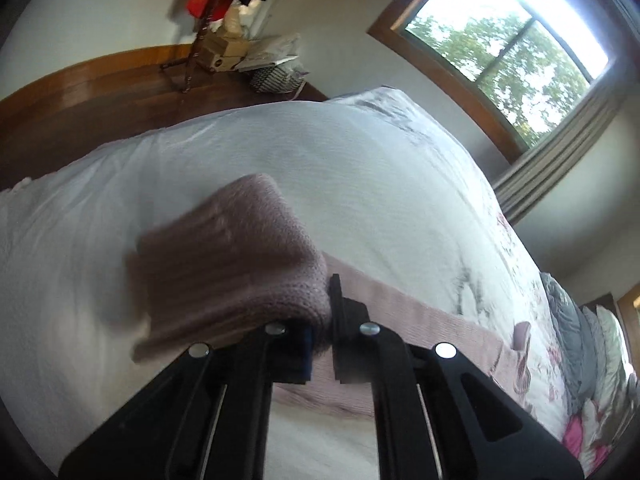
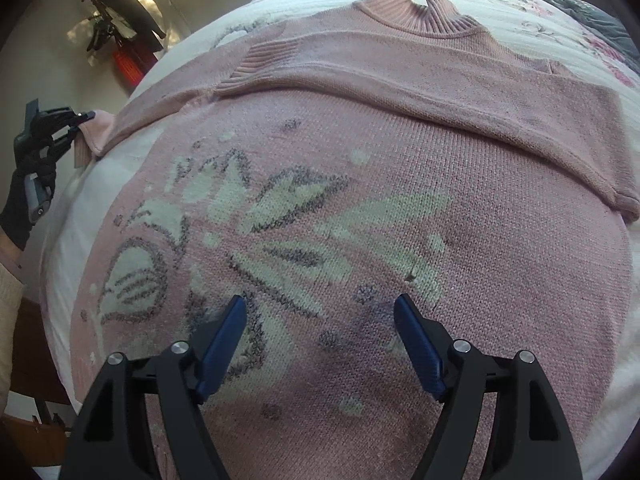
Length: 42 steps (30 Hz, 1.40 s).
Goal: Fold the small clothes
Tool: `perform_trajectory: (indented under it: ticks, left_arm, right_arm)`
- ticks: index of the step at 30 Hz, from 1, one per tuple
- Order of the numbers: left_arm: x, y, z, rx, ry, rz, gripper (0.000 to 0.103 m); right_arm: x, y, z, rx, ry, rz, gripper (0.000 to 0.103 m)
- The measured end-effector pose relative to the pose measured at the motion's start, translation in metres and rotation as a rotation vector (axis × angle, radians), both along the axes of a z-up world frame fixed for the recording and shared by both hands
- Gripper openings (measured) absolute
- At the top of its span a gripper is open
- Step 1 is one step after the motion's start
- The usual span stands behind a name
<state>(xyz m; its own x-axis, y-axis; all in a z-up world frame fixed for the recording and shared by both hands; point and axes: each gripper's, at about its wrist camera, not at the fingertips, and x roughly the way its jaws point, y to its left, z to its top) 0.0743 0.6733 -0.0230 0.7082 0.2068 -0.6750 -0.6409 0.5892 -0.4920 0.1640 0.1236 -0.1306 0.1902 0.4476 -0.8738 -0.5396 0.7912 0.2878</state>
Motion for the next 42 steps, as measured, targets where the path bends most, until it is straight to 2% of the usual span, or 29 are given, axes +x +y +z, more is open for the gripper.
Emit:
perform_trajectory:
  ticks: [3,7,19,23,30,34,42]
  left_arm:
    - [0.029,-0.043,0.016,0.031,-0.021,-0.113,0.005]
    - [0.062,-0.099,0.024,0.06,-0.04,-0.244,0.005]
    - [0.125,-0.227,0.007,-0.02,-0.1,-0.482,0.005]
    - [0.144,-0.261,-0.008,-0.034,-0.074,-0.53,0.005]
    - [0.158,-0.269,-0.059,-0.098,0.026,-0.529,0.005]
    - [0.153,-0.262,-0.082,-0.164,0.052,-0.542,0.008]
    - [0.087,-0.258,-0.074,-0.155,0.051,-0.652,0.013]
  right_arm:
    - [0.0,-0.01,0.002,0.007,-0.003,-0.02,0.076]
    - [0.001,-0.025,0.005,0.012,-0.007,-0.044,0.076]
    - [0.006,-0.063,0.003,0.018,-0.005,-0.117,0.076]
    - [0.008,-0.066,-0.001,0.024,0.004,-0.126,0.077]
    - [0.007,-0.066,-0.003,0.028,0.009,-0.125,0.077]
    - [0.011,-0.067,-0.006,0.026,0.013,-0.124,0.077]
    - [0.019,-0.059,-0.003,0.003,0.008,-0.116,0.077]
